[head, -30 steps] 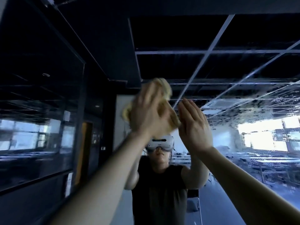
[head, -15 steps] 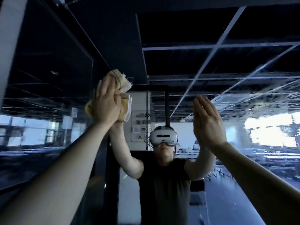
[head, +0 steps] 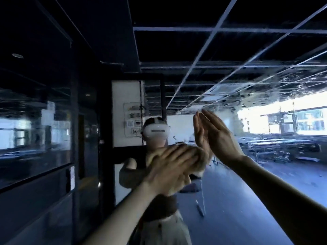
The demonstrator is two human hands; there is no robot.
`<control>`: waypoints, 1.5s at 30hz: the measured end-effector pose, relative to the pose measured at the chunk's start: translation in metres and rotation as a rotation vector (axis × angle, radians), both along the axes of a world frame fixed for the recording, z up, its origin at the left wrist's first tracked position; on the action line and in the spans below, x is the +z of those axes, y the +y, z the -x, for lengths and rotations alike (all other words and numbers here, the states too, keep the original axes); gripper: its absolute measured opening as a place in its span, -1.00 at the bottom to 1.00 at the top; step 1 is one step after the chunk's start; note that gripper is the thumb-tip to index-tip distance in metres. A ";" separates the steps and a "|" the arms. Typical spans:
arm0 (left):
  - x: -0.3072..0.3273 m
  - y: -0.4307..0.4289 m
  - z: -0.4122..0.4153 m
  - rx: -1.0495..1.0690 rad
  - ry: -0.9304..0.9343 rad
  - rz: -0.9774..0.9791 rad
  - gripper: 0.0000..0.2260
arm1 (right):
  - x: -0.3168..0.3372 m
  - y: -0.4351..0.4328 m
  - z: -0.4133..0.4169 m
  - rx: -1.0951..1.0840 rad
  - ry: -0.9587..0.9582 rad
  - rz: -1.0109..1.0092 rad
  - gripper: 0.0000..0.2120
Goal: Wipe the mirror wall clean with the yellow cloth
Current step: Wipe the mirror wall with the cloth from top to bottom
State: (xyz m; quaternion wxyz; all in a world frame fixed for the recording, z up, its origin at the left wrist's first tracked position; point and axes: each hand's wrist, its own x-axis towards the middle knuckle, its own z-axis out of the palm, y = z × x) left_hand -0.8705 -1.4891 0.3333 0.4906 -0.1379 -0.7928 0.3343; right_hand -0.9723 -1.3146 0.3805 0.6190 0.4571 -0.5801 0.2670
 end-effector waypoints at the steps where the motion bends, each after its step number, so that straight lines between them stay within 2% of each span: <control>1: 0.015 -0.001 0.000 -0.003 0.050 -0.056 -0.46 | -0.003 0.009 0.006 -0.022 -0.014 -0.030 -0.57; 4: 0.081 0.000 0.004 -0.006 0.287 -0.343 -0.44 | -0.011 0.037 0.020 -0.081 -0.067 -0.087 -0.49; 7: 0.132 0.021 0.020 -0.036 0.405 -0.599 -0.41 | -0.018 0.059 0.029 -0.147 -0.056 -0.061 -0.51; 9: 0.144 0.044 0.039 -0.068 0.451 -0.676 -0.43 | -0.020 0.072 0.038 -0.165 -0.035 -0.040 -0.58; 11: 0.139 0.066 0.061 -0.112 0.455 -0.626 -0.47 | -0.021 0.082 0.051 -0.150 -0.053 -0.018 -0.68; 13: 0.109 0.090 0.083 -0.144 0.397 -0.506 -0.51 | -0.020 0.089 0.059 -0.052 -0.114 0.015 -0.73; 15: 0.058 0.118 0.099 -0.170 0.250 -0.427 -0.54 | -0.020 0.093 0.060 0.078 -0.214 0.072 -0.76; 17: 0.009 0.140 0.105 -0.194 0.083 -0.421 -0.48 | -0.025 0.095 0.060 0.175 -0.333 0.136 -0.77; 19: -0.009 0.151 0.106 -0.198 0.014 -0.479 -0.45 | -0.032 0.096 0.059 0.211 -0.401 0.190 -0.86; 23: 0.007 0.148 0.084 -0.225 -0.055 -0.719 -0.37 | -0.042 0.078 0.048 0.289 -0.481 0.230 -0.87; 25: 0.016 0.139 0.067 -0.239 -0.158 -0.690 -0.29 | -0.045 0.057 0.036 0.322 -0.567 0.248 -0.78; 27: 0.026 0.127 0.050 -0.262 -0.291 -0.630 -0.24 | -0.047 0.035 0.021 0.386 -0.688 0.258 -0.50; 29: 0.034 0.110 0.031 -0.255 -0.340 -0.592 -0.27 | -0.048 0.016 0.011 0.380 -0.733 0.275 -0.30; 31: 0.037 0.089 0.013 -0.269 -0.291 -0.586 -0.39 | -0.045 0.001 0.005 0.315 -0.688 0.300 -0.27; 35: 0.029 0.055 -0.006 -0.336 0.105 -0.666 -0.53 | -0.035 -0.018 -0.008 0.198 -0.526 0.306 -0.29; 38: 0.013 0.052 0.004 -0.417 0.339 -0.827 -0.56 | -0.057 -0.038 -0.011 0.062 -0.328 0.022 -0.32; 41: -0.007 0.061 0.020 -0.516 0.412 -0.938 -0.54 | -0.074 -0.034 0.000 0.069 -0.096 -0.261 -0.39; 43: -0.021 0.067 0.027 -0.446 0.383 -0.893 -0.56 | -0.068 -0.008 0.020 0.037 -0.039 -0.254 -0.38; 45: -0.029 0.069 0.029 -0.355 0.322 -0.795 -0.59 | -0.060 0.029 0.048 0.004 -0.139 -0.119 -0.35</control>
